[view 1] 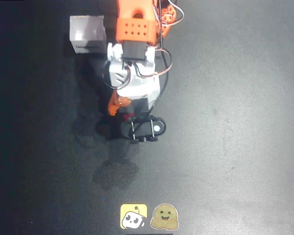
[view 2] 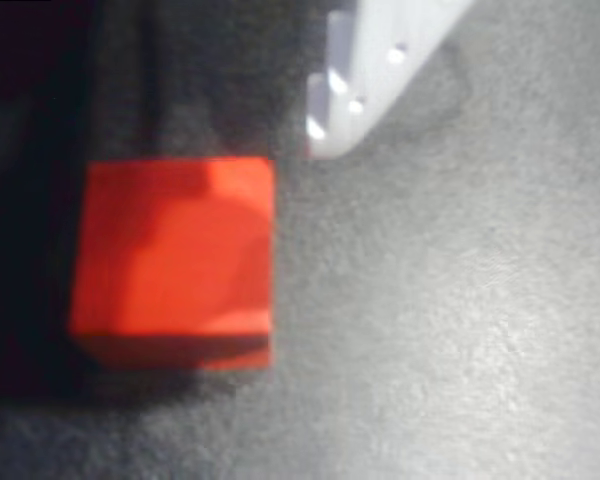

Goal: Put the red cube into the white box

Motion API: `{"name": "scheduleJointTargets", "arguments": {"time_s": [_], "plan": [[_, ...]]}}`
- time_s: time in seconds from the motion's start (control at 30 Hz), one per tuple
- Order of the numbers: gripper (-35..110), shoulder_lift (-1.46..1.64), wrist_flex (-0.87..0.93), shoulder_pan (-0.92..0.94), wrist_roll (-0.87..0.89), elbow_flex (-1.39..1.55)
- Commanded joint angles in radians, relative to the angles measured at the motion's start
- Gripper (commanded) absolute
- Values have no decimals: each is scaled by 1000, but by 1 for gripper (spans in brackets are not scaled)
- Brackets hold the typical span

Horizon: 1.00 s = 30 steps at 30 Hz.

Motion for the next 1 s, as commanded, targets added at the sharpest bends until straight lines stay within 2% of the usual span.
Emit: {"name": "scheduleJointTargets", "arguments": {"time_s": [0.0, 0.6, 0.67, 0.97], "plan": [[28, -15, -12, -8, -8, -51], [28, -67, -64, -35, 28, -43], [34, -71, -86, -43, 28, -32], [34, -124, -140, -54, 35, -25]]}}
